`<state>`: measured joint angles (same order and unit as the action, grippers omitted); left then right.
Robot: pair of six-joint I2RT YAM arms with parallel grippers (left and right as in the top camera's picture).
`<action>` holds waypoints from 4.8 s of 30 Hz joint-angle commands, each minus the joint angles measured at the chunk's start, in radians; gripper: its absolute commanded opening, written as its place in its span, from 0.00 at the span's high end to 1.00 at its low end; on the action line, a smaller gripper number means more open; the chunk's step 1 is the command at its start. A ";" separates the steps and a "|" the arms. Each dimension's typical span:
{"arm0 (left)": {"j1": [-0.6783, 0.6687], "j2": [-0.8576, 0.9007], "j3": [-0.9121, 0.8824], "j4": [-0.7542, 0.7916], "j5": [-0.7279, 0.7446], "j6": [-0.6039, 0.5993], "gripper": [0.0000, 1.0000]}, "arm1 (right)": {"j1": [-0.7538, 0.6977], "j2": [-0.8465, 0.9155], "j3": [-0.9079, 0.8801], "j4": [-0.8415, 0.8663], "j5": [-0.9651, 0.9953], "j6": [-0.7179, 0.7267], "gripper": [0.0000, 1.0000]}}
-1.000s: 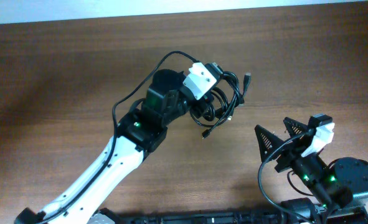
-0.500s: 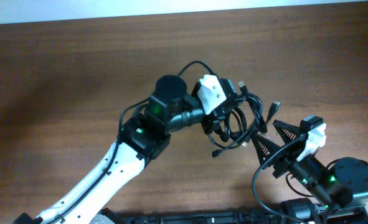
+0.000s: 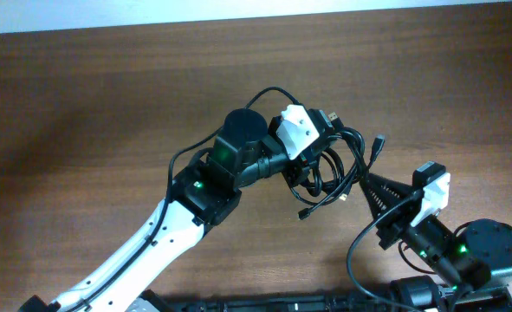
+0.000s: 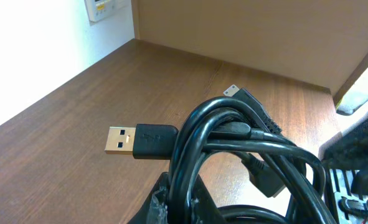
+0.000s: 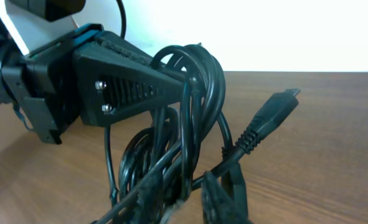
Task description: Untangle cables
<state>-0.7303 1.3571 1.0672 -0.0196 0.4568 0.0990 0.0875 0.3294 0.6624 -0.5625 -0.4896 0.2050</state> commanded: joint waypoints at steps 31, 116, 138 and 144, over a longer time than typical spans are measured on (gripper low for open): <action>-0.003 -0.028 0.018 0.011 0.184 -0.043 1.00 | -0.004 0.005 0.016 0.028 -0.050 -0.010 0.86; 0.124 -0.028 0.018 0.206 0.341 -0.141 1.00 | -0.004 0.049 0.015 0.105 -0.040 0.156 0.04; 0.094 -0.053 0.018 0.193 0.290 -0.140 1.00 | -0.004 0.375 0.015 -0.052 0.455 0.153 0.01; 0.125 -0.053 0.018 0.106 0.159 -0.140 1.00 | -0.004 0.375 0.017 -0.036 0.208 0.143 0.01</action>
<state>-0.6182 1.3388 1.0607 0.0902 0.6666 -0.0284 0.0849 0.7025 0.6769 -0.6132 -0.1612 0.3622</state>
